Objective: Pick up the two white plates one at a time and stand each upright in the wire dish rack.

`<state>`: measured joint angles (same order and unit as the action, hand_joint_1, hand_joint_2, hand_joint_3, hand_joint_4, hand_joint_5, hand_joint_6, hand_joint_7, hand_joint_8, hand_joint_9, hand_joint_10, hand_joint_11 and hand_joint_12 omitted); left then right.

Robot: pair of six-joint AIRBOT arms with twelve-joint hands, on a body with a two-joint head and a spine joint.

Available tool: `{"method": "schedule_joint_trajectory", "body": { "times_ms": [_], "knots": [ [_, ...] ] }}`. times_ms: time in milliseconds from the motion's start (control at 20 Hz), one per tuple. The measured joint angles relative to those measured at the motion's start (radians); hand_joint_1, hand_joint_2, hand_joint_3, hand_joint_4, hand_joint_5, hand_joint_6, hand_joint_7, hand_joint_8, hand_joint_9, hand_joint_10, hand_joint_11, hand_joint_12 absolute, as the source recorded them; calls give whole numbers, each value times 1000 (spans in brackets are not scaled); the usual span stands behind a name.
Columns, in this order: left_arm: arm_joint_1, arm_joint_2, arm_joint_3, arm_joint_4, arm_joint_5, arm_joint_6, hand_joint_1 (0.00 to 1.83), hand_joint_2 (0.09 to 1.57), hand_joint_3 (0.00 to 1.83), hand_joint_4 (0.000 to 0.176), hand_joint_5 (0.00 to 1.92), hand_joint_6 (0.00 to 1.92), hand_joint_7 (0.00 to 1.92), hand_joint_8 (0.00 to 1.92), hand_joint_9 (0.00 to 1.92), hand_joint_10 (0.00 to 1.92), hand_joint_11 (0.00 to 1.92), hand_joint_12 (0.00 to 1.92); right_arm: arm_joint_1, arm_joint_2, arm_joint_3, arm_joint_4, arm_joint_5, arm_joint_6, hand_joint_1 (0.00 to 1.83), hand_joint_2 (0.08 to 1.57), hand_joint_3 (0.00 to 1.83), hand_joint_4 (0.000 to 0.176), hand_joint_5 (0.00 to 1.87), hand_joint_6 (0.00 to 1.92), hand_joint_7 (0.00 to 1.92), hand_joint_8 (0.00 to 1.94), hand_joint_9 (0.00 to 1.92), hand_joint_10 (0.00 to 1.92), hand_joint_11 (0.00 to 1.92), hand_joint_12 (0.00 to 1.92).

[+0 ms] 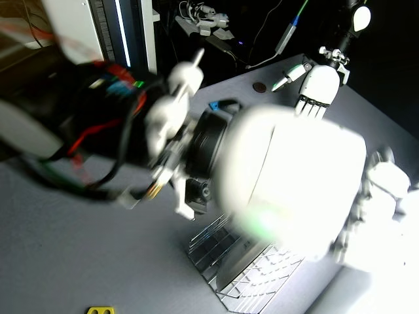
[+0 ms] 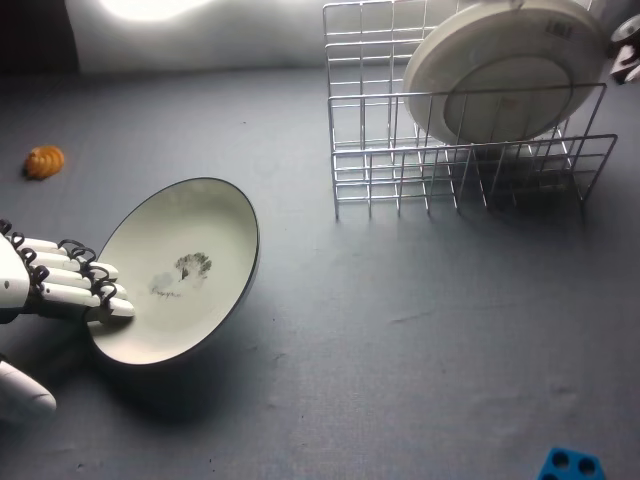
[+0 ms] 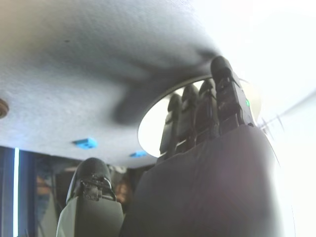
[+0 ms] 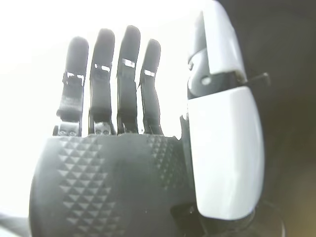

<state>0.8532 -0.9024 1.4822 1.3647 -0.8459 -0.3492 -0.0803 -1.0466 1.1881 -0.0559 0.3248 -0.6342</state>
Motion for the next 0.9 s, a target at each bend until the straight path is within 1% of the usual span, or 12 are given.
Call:
{"method": "schedule_joint_trajectory", "body": {
  "times_ms": [50, 100, 150, 250, 300, 350, 450, 550, 600, 650, 750, 900],
  "knots": [
    [0, 0, 0, -2, 0, 0, 0, 1083, 0, 0, 112, 5, 120, 5, 101, 3, 0, 161, -6, -1, -16, 0, 2, -13, 1111, 1028, 0, 0, 399, 586, 366, 749, 269, 932, 50, 1392],
    [1, 0, 0, -1, 0, 0, 0, 1087, 1, 0, 118, 4, 126, 4, 104, 3, 0, 179, -7, -1, -32, 1, 2, -34, 1086, 1035, 1, 0, 387, 520, 380, 672, 281, 869, 23, 1414],
    [5, -1, 0, -6, -1, 0, 0, 1087, 1, 0, 124, 3, 126, 2, 106, 2, 0, 199, -13, -1, -55, 4, 2, -87, 1073, 1042, 1, 0, 392, 360, 417, 447, 286, 699, 4, 1359],
    [12, -1, 0, -13, -2, 2, 0, 1090, 2, 0, 138, 7, 134, 4, 110, 3, 0, 196, -32, -1, -116, 10, 7, -204, 1027, 1035, 0, 0, 367, 93, 399, 96, 253, 364, 0, 1134],
    [12, -1, 0, -13, -2, 3, 0, 1086, 0, 0, 130, 4, 130, 2, 107, 1, 0, 194, -42, -3, -138, 9, 6, -240, 1017, 1053, 2, 0, 221, 18, 270, 18, 176, 214, 0, 867],
    [12, -1, 0, -12, -2, 3, 0, 1085, 0, 0, 121, 2, 119, 2, 98, 1, 0, 165, -54, -12, -167, 6, 3, -261, 1012, 1068, 7, 0, 133, 7, 188, 6, 123, 141, 0, 625],
    [14, -2, 0, -13, -3, 3, 0, 1084, 2, 0, 146, 3, 150, 2, 128, 1, 0, 244, -64, -34, -193, -4, -15, -300, 1121, 1026, 0, 0, 78, 1, 75, 1, 33, 48, 0, 259],
    [19, -2, 0, -21, -3, 4, 0, 1078, 0, 0, 143, 0, 146, 0, 127, 0, 0, 242, -89, -53, -202, -16, 2, -348, 1048, 1034, 0, 0, 48, 0, 17, 0, 4, 5, 0, 86],
    [19, -2, 0, -21, -3, 4, 0, 1078, 0, 0, 128, 1, 136, 1, 114, 1, 0, 207, -113, -61, -203, -35, -2, -355, 927, 1059, 12, 0, 9, 0, 3, 0, 0, 0, 0, 16],
    [19, -2, 0, -20, -3, 4, 0, 1073, 0, 0, 130, 3, 143, 4, 119, 5, 0, 201, -129, -69, -203, -51, -10, -365, 885, 1051, 7, 0, 1, 0, 0, 0, 0, 0, 0, 2],
    [19, -2, 0, -20, -3, 4, 0, 1073, 0, 0, 122, 1, 141, 0, 112, 2, 0, 226, -149, -89, -202, -85, -37, -399, 908, 979, 0, 0, 0, 0, 0, 0, 0, 0, 0, 0],
    [19, -2, 0, -20, -4, 4, 0, 1083, 2, 0, 161, 2, 171, 2, 146, 3, 0, 276, -177, -120, -202, -134, -25, -472, 1004, 976, 0, 0, 0, 0, 0, 0, 0, 0, 14, 7]
  ]
}}
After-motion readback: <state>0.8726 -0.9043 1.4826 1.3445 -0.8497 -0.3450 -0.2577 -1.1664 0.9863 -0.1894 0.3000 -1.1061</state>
